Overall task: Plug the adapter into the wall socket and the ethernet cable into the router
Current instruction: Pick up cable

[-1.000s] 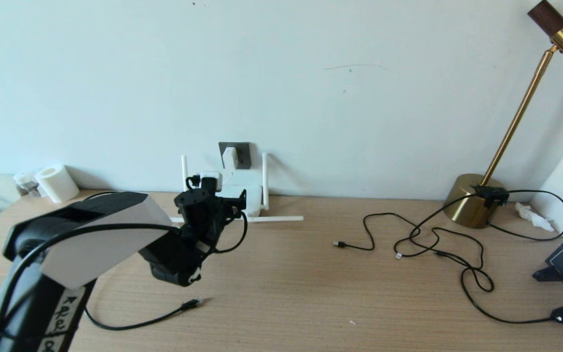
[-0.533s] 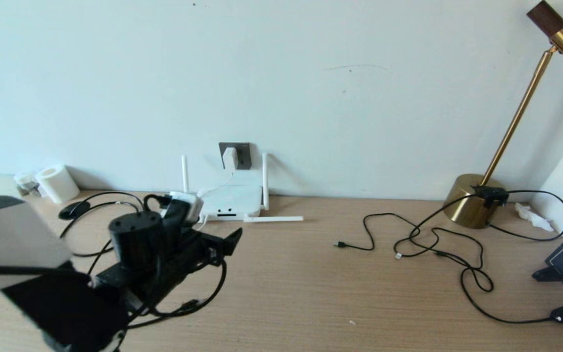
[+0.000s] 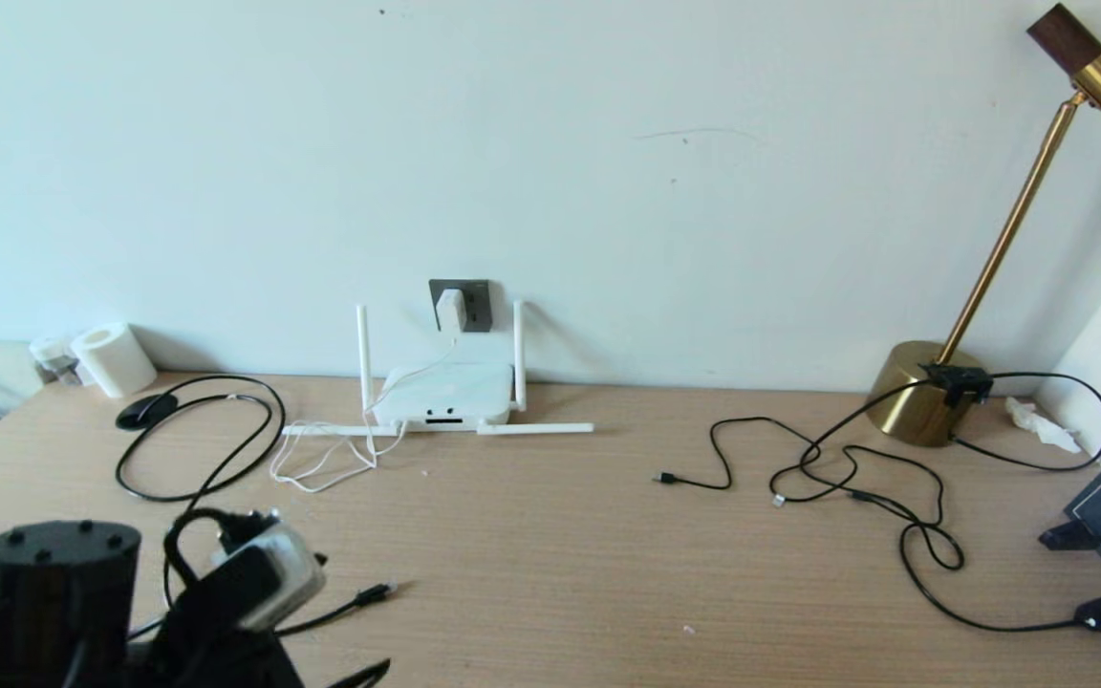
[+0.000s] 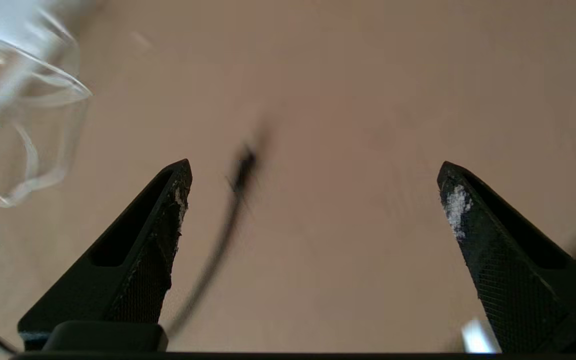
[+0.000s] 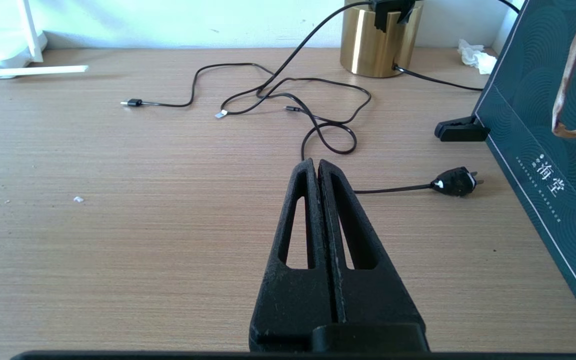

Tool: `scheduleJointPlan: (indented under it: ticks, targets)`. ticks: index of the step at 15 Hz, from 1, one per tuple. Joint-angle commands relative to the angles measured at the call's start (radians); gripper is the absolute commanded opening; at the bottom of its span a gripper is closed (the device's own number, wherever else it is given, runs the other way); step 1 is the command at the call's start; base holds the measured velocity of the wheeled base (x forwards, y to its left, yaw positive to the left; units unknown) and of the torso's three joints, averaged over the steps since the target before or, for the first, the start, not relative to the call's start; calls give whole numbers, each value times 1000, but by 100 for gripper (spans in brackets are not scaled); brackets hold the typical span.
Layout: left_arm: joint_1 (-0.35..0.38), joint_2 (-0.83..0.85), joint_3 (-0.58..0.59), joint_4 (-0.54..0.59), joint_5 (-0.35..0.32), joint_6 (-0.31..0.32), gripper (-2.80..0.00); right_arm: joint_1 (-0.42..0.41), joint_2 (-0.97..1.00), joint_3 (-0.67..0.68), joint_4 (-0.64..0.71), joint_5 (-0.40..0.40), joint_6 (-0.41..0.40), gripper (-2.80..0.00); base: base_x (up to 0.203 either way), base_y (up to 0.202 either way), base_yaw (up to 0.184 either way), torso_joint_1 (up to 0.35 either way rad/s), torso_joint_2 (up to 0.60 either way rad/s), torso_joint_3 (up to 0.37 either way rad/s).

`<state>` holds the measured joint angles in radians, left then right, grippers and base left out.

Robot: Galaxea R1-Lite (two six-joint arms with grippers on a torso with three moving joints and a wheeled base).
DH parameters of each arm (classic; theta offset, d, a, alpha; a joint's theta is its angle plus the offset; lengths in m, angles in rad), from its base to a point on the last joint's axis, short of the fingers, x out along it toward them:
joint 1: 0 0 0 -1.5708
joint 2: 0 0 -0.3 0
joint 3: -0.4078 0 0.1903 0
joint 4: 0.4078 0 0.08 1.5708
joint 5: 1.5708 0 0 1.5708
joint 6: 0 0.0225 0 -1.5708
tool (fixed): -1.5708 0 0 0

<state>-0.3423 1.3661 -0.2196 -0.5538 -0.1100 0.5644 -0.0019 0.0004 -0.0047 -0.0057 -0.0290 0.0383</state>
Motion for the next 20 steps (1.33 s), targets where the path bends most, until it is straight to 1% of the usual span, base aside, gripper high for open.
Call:
scheduleJointPlan:
  ticks: [1, 2, 3, 4, 6, 7, 8, 9, 10, 11, 12, 14, 16, 18, 20]
  targets:
    - [2, -164, -42, 525, -4, 94, 0, 0, 1, 0, 0, 0, 0, -280, 0, 0, 0, 0, 0, 0]
    - [2, -174, -75, 644, 1, 140, 0, -1, 0, 0, 0, 0, 0, -280, 0, 0, 0, 0, 0, 0]
    - [2, -168, -126, 715, 20, 189, 0, 0, 0, 0, 0, 0, 0, -280, 0, 0, 0, 0, 0, 0]
    - [2, -134, -163, 756, 41, 225, 0, 0, 0, 0, 0, 0, 0, -280, 0, 0, 0, 0, 0, 0]
    - [6, -35, -216, 781, 97, 262, 0, -1, 1, 0, 0, 0, 0, -280, 0, 0, 0, 0, 0, 0]
    - [13, 7, -237, 783, 127, 291, 0, -1, 0, 0, 0, 0, 0, -280, 0, 0, 0, 0, 0, 0]
    - [41, 44, -254, 783, 143, 336, 0, -1, 0, 0, 0, 0, 0, -280, 0, 0, 0, 0, 0, 0]
    - [89, 75, -268, 775, 149, 399, 0, 0, 0, 0, 0, 0, 0, -280, 0, 0, 0, 0, 0, 0]
    - [139, 112, -286, 754, 150, 477, 0, -1, 1, 0, 0, 0, 0, -280, 0, 0, 0, 0, 0, 0]
    - [166, 147, -306, 728, 146, 525, 0, 0, 1, 0, 0, 0, 0, -280, 0, 0, 0, 0, 0, 0]
    - [176, 181, -325, 707, 138, 542, 0, -1, 0, 0, 0, 0, 0, -280, 0, 0, 0, 0, 0, 0]
    - [182, 241, -351, 666, 127, 553, 0, -1, 0, 0, 0, 0, 0, -280, 0, 0, 0, 0, 0, 0]
    - [182, 309, -386, 600, 115, 555, 0, -1, 0, 0, 0, 0, 0, -280, 0, 0, 0, 0, 0, 0]
    - [183, 368, -431, 579, 92, 554, 0, -1, 0, 0, 0, 0, 0, -280, 0, 0, 0, 0, 0, 0]
    - [182, 420, -458, 544, 87, 554, 0, 0, 0, 0, 0, 0, 0, -280, 0, 0, 0, 0, 0, 0]
